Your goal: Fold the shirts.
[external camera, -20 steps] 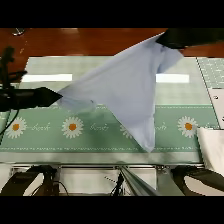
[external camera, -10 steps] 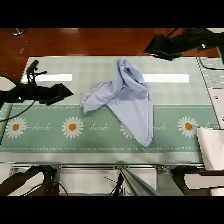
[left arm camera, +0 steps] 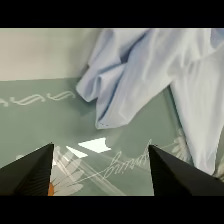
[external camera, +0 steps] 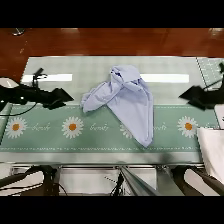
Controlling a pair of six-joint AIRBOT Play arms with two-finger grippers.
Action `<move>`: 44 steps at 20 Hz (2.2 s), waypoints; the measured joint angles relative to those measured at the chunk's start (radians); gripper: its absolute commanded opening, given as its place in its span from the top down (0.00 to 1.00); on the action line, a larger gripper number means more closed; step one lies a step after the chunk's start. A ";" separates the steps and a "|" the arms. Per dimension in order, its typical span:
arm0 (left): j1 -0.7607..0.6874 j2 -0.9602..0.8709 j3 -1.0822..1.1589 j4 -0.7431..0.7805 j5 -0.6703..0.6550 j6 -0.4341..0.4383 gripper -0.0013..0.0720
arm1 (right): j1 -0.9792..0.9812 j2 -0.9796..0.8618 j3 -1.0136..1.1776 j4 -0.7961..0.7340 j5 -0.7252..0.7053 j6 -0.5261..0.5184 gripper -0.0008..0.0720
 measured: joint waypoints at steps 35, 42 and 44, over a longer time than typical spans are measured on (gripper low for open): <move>-0.164 -0.133 0.153 -0.255 0.036 0.102 0.95 | 0.491 -0.105 -0.121 0.273 -0.111 -0.051 0.95; 0.020 0.185 0.637 -0.417 0.043 0.049 0.95 | 0.412 0.060 0.739 0.165 -0.044 0.018 0.95; 0.083 0.272 0.762 -0.374 0.040 0.006 0.95 | 0.407 0.138 0.906 0.111 -0.041 0.034 0.95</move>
